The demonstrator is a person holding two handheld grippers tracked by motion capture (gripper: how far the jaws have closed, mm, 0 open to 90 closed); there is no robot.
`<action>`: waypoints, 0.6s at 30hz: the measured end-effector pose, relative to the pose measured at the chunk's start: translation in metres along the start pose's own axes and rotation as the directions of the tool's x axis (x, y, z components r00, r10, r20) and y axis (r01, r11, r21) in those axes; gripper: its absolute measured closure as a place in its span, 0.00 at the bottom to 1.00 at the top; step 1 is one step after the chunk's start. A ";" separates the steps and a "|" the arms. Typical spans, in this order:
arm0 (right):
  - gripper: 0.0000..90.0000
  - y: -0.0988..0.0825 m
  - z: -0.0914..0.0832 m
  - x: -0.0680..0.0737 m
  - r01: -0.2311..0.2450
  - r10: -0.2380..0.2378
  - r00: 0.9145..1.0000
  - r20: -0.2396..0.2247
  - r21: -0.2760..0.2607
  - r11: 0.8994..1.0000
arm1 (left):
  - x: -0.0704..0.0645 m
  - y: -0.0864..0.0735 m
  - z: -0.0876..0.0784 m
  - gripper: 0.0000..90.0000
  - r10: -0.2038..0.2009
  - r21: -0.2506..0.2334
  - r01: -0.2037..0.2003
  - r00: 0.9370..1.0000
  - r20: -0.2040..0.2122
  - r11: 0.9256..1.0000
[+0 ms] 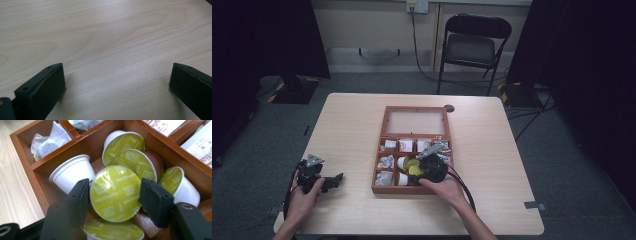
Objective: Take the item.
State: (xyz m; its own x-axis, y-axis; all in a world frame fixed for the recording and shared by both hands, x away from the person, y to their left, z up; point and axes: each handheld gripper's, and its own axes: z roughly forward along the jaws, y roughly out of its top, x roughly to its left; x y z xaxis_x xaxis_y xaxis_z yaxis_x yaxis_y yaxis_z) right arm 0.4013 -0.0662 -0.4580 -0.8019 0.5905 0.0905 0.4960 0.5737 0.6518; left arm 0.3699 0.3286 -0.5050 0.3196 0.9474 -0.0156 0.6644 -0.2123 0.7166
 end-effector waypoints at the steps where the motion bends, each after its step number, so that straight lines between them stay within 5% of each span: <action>1: 0.45 0.001 0.001 0.001 0.004 -0.004 1.000 0.004 0.012 1.000 | 0.000 0.000 0.000 0.00 -0.002 -0.001 0.002 1.000 0.000 1.000; 18: 0.44 0.004 0.008 0.002 0.031 -0.031 1.000 0.006 0.065 0.997 | 0.000 0.000 0.000 0.00 0.000 0.000 0.000 1.000 0.000 1.000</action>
State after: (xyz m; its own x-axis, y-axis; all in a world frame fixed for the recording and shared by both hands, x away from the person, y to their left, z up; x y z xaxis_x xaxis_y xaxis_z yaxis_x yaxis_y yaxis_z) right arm 0.4044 -0.0583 -0.4609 -0.8150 0.5757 0.0659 0.4919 0.6273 0.6038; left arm 0.3699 0.3285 -0.5050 0.3192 0.9476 -0.0157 0.6643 -0.2119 0.7168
